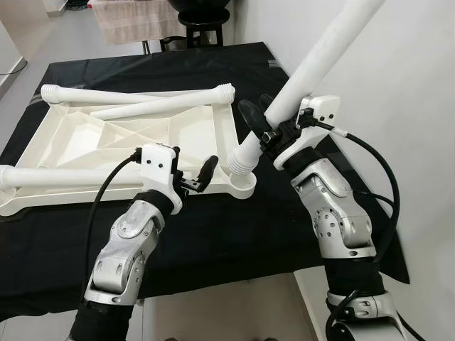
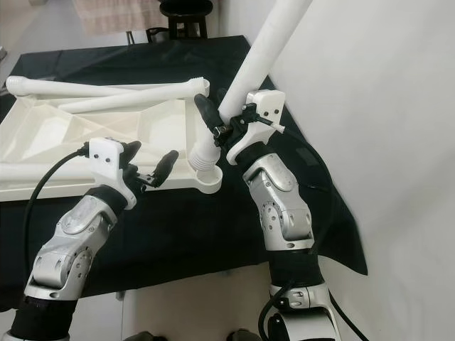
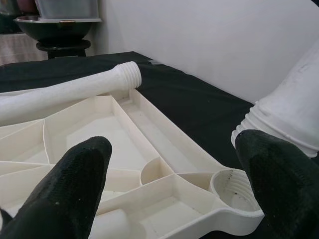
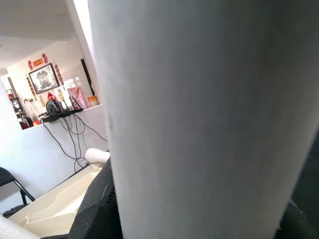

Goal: Building children table

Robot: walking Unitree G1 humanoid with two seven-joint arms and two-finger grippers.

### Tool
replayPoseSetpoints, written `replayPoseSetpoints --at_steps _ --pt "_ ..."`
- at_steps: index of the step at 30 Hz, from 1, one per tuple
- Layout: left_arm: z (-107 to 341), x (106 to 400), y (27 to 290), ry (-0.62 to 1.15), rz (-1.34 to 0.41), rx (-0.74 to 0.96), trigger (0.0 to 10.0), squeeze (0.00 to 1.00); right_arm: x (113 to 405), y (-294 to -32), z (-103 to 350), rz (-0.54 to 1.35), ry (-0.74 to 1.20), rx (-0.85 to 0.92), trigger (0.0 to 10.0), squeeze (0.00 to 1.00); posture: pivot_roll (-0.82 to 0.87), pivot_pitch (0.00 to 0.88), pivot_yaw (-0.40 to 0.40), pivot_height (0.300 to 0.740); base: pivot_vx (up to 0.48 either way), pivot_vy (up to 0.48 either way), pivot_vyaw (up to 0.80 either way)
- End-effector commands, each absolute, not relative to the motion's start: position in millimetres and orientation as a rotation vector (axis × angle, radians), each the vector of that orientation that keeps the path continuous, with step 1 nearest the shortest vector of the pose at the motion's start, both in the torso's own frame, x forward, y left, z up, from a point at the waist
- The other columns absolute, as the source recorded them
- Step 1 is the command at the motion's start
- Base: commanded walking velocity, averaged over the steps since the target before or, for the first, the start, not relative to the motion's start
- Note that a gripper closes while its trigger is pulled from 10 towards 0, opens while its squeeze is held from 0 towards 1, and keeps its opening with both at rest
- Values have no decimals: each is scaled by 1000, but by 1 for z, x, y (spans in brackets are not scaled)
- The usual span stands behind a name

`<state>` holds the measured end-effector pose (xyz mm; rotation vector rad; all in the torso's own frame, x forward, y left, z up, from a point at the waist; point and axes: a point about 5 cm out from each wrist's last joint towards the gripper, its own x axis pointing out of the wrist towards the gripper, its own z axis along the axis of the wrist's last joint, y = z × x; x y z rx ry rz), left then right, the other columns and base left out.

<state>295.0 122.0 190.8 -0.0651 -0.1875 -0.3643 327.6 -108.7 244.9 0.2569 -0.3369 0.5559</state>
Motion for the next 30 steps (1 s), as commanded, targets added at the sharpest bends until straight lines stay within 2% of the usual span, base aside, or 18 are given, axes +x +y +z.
replayPoseSetpoints --at_steps 1,5,6,10,20,25,27,30 --pt "189 293 123 -188 -366 -47 10000 0 328 -107 250 569 -361 257 10000 0 -30 121 -15 740 0 0 0" --pt "193 292 122 -215 -382 -51 10000 0 325 -105 253 601 -377 231 10000 0 -34 122 -15 740 60 0 63" --pt "194 292 122 -224 -383 -45 10000 0 324 -105 253 614 -387 164 10000 0 -33 123 -14 740 266 0 800" --pt "195 291 121 -229 -391 -43 10000 0 323 -106 253 603 -399 242 10000 0 -33 122 -12 740 300 0 400" --pt "197 290 119 -236 -408 -45 10000 0 324 -102 249 629 -362 186 10000 0 -31 125 -14 740 343 0 160" --pt "193 287 114 -213 -453 -46 10000 0 321 -101 250 666 -381 215 10000 0 -25 124 -16 740 0 0 0" --pt "186 279 107 -181 -525 -61 10000 0 312 -100 253 775 -415 209 10000 0 -24 123 -14 740 0 0 0" --pt "184 276 105 -172 -554 -67 10000 0 308 -100 254 821 -431 202 10000 0 -24 123 -13 740 0 0 0"
